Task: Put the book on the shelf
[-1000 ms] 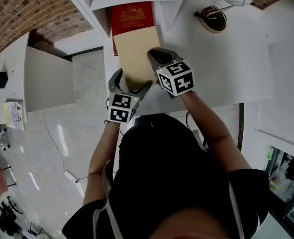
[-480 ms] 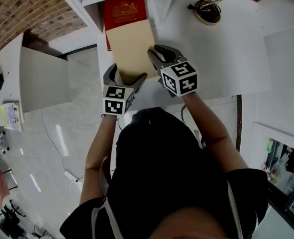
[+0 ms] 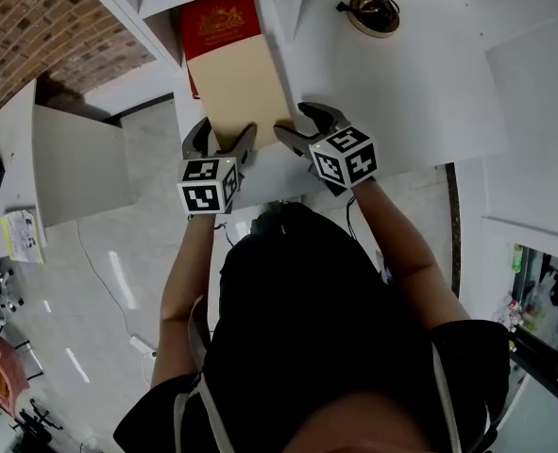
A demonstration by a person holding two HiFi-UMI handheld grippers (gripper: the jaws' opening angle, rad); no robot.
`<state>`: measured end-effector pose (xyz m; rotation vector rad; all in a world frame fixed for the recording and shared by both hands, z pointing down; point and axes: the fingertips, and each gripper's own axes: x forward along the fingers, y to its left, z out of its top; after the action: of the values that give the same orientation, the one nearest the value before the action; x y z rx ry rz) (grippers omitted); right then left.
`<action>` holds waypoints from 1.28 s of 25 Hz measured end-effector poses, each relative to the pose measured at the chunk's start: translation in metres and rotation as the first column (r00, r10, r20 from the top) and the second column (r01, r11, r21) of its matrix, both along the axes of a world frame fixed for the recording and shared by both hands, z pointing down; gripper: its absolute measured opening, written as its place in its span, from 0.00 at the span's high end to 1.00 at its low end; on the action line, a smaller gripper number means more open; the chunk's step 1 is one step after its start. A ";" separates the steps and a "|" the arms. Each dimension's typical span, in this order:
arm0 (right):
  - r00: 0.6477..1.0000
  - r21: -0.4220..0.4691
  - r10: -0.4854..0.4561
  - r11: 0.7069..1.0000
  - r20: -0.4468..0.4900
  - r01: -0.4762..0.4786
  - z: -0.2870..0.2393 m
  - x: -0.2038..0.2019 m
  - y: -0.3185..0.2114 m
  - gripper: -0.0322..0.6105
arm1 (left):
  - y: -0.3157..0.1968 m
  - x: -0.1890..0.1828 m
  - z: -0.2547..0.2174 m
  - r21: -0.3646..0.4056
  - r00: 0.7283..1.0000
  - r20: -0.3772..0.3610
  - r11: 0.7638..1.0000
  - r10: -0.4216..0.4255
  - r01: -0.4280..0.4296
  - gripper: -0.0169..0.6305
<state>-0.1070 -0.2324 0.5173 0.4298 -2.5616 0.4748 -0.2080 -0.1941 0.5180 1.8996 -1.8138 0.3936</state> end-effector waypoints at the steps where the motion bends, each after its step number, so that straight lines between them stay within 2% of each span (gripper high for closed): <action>1: 1.000 -0.005 -0.007 1.000 0.000 0.007 0.001 0.001 0.003 0.49 | 0.000 0.000 -0.001 0.000 1.000 0.001 1.000 0.000 0.000 0.41; 8: 0.998 -0.028 -0.059 0.998 0.019 0.059 0.006 0.000 0.020 0.41 | -0.001 0.001 -0.001 -0.012 1.000 -0.005 1.000 -0.015 0.015 0.43; 11: 0.994 -0.023 -0.106 0.994 -0.017 0.106 0.015 -0.003 0.031 0.34 | -0.001 -0.001 -0.001 -0.013 0.999 -0.020 1.000 -0.025 0.025 0.44; 14: 0.988 0.019 -0.136 0.990 -0.070 0.138 0.022 -0.005 0.035 0.32 | -0.002 -0.002 -0.003 -0.007 0.999 -0.033 0.999 -0.035 0.035 0.45; 19: 0.982 0.084 -0.120 0.987 -0.146 0.134 0.030 -0.005 0.031 0.34 | -0.004 -0.002 -0.006 -0.002 0.995 -0.076 0.998 -0.058 0.058 0.45; 22: 0.980 0.124 -0.101 0.985 -0.174 0.123 0.030 -0.004 0.027 0.40 | -0.005 -0.002 -0.008 0.002 0.994 -0.086 0.998 -0.061 0.062 0.45; 27: 0.990 0.139 -0.072 0.986 -0.124 0.089 0.018 -0.007 0.020 0.44 | -0.012 -0.007 -0.019 0.028 0.996 -0.070 0.998 -0.052 0.054 0.45; 32: 0.996 0.107 -0.047 0.993 -0.074 0.055 0.008 -0.011 0.014 0.45 | -0.021 -0.011 -0.029 0.048 0.996 -0.077 0.998 -0.043 0.047 0.45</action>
<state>-0.1177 -0.2180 0.5248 0.4113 -2.5301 0.2964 -0.2195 -0.2154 0.4888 1.8771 -1.8293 0.2597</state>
